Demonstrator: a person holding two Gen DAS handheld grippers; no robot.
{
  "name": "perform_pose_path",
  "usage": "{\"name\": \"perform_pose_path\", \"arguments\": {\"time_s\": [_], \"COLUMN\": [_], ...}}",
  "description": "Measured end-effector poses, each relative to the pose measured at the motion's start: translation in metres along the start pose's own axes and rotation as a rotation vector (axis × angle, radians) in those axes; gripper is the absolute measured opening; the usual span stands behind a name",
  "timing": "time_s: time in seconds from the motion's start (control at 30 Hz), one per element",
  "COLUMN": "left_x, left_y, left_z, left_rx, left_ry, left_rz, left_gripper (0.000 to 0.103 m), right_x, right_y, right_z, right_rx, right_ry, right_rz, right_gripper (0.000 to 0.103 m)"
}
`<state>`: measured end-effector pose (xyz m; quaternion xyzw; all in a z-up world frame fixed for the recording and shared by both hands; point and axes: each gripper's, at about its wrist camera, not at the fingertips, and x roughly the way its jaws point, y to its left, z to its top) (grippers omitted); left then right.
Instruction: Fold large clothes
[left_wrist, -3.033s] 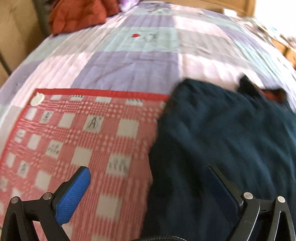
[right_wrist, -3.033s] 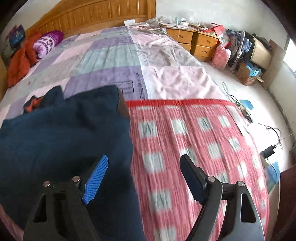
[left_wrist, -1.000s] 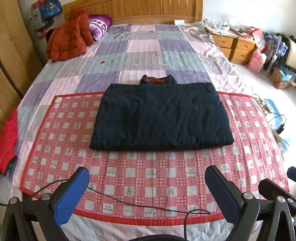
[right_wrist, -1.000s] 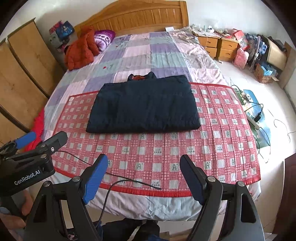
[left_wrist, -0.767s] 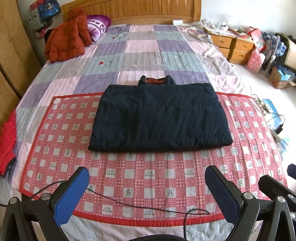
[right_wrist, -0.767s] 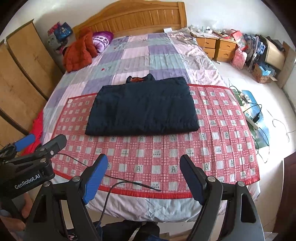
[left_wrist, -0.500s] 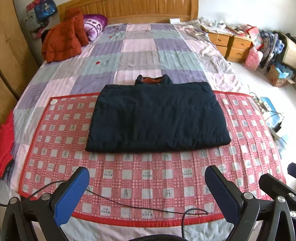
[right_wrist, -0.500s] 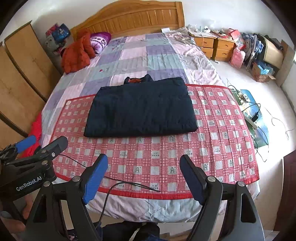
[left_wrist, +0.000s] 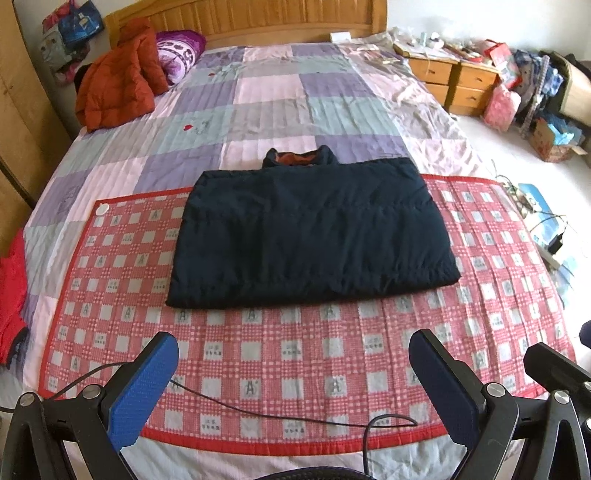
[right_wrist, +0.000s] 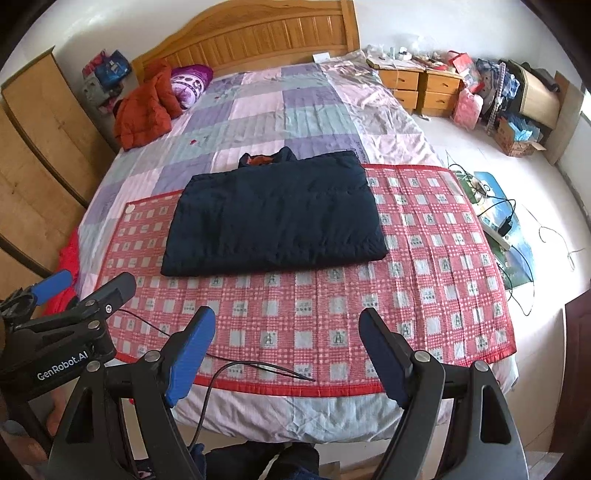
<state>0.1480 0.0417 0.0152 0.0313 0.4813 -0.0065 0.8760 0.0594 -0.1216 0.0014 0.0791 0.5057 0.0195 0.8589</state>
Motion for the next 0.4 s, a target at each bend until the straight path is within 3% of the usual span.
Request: {"name": "perform_pose_path", "arguments": {"time_s": [0.4], "left_x": [-0.0013], "left_y": [-0.0039], "left_z": [0.004], "left_rx": [0.003], "left_ry": [-0.01], "left_rz": [-0.005], "left_gripper": [0.102], "right_x": [-0.0009], "right_y": [-0.0036], "right_z": [-0.0007], "right_rx": [0.023], "right_ry": [-0.006], "right_rz": [-0.019], "right_gripper": [0.083]}}
